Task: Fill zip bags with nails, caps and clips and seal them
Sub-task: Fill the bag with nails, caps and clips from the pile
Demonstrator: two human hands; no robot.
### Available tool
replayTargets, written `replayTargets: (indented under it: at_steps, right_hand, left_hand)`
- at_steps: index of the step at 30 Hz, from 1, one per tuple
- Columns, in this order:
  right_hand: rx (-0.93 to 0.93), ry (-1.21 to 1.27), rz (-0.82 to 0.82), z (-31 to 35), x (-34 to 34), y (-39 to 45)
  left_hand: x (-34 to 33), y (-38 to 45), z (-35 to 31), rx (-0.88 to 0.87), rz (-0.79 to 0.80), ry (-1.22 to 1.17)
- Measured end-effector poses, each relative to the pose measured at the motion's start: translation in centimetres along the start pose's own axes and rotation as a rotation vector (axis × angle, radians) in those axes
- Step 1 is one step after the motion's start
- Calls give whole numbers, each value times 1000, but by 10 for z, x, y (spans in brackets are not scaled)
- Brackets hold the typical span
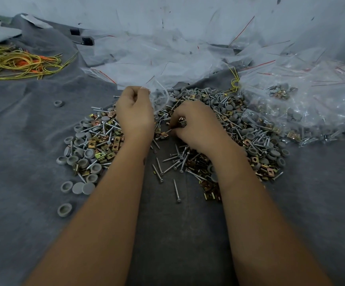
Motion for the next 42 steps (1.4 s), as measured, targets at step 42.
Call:
replayTargets:
  at_steps: [42]
  right_hand:
    - [-159,648,-352,-28,18,-4]
  left_hand:
    - [-29,-15,-4,-263,515,249]
Point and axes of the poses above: each hand's wrist, its own y-axis towards the middle knuckle, its own x-axis out of the back of the hand, z = x × y, the point moved 6 cm from there along y, towards the middle knuckle, and after that the axes turned 5 degrees about y, right-handed, at the moved point
